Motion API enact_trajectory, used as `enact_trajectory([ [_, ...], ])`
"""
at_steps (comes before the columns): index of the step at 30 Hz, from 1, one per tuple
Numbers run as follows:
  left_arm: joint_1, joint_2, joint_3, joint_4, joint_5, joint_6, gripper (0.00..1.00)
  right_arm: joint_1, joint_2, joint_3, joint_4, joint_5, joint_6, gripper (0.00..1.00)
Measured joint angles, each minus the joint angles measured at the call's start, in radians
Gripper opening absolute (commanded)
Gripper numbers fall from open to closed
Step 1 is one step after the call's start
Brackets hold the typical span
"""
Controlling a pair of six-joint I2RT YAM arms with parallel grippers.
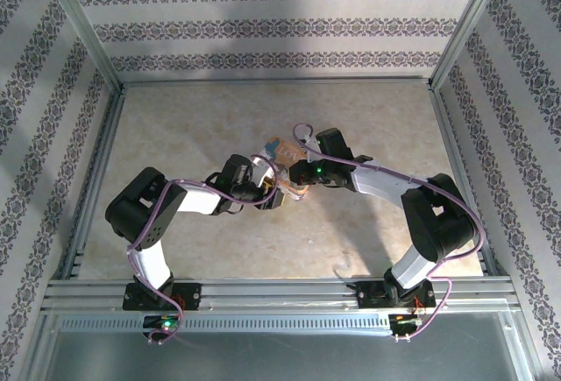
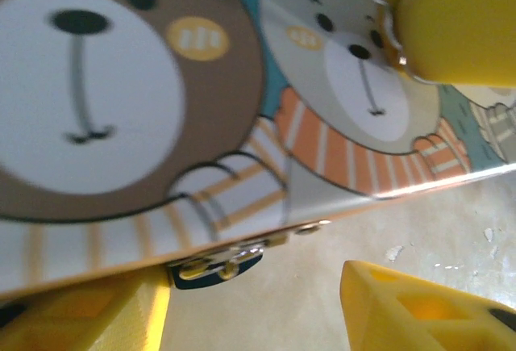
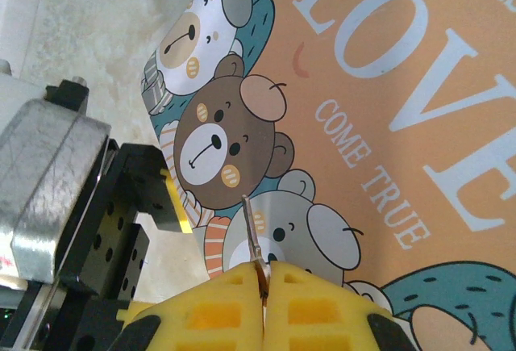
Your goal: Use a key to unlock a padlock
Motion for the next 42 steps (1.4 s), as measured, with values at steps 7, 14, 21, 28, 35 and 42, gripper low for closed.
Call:
enact_trajectory([
  [7,-0.021,0.006,0.005,0.010,-0.012,-0.026,0.53,0.000,-0.002,-0.004,0.005,0.003,0.000,0.00],
  [14,-0.024,0.016,0.000,0.050,-0.038,-0.098,0.47,0.002,-0.005,-0.007,0.011,0.014,0.000,0.00],
  [21,-0.024,0.030,-0.007,0.095,-0.072,-0.170,0.38,0.007,-0.005,-0.007,0.015,0.029,0.000,0.00],
  [28,-0.024,0.039,-0.017,0.136,-0.101,-0.241,0.31,0.009,-0.007,-0.007,0.018,0.039,0.000,0.00],
  [35,-0.024,0.039,-0.018,0.161,-0.103,-0.297,0.29,0.021,-0.043,-0.016,-0.006,0.052,0.000,0.00],
  [42,-0.024,0.037,-0.018,0.174,-0.085,-0.367,0.28,0.035,-0.182,-0.071,-0.031,0.062,-0.002,0.00],
])
